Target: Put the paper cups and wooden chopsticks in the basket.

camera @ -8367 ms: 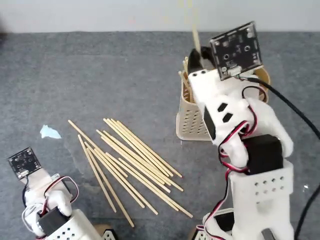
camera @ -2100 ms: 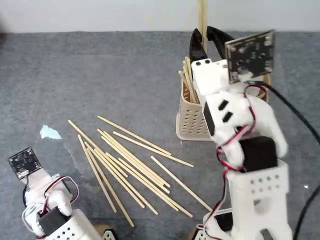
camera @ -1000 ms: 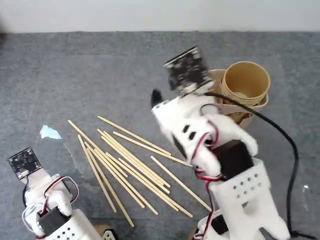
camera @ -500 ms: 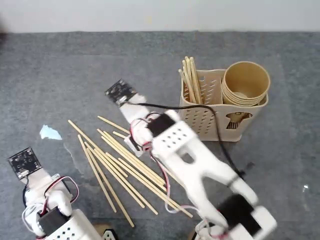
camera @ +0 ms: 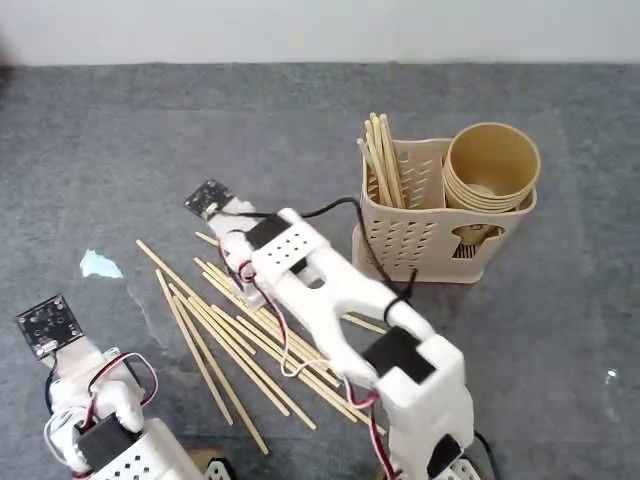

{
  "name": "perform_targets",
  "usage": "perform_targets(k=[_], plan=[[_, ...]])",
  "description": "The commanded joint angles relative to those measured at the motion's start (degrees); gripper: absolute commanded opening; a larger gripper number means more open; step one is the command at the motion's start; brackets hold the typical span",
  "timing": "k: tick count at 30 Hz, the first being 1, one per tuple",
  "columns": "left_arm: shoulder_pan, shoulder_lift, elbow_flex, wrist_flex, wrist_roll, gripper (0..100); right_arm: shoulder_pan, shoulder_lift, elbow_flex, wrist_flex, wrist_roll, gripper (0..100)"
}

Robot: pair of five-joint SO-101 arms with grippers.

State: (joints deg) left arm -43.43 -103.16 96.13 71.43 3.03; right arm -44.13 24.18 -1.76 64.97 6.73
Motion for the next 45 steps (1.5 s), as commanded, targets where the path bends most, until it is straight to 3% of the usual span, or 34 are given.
perform_targets(k=[1, 6, 12, 18, 26, 45], plan=[[0.3, -0.6, -0.3, -1.1, -0.6, 1, -0.6, 2.0, -5.5, 0.4, 0.6, 25.3], [0.3, -0.6, -0.3, -1.1, -0.6, 1, -0.5, 6.5, -6.9, 0.4, 0.8, 24.0], [0.3, -0.6, -0.3, -1.1, -0.6, 1, 0.6, 8.8, -6.9, 0.3, 6.9, 0.1], [0.3, -0.6, -0.3, -1.1, -0.6, 1, 3.0, 8.4, -7.0, 2.3, 7.1, 1.0], [0.3, -0.6, -0.3, -1.1, -0.6, 1, 2.9, 1.2, -13.0, 13.1, 7.2, 0.8], [0.3, -0.6, -0.3, -1.1, -0.6, 1, 2.9, -35.6, -16.2, 33.9, 7.2, 0.8]])
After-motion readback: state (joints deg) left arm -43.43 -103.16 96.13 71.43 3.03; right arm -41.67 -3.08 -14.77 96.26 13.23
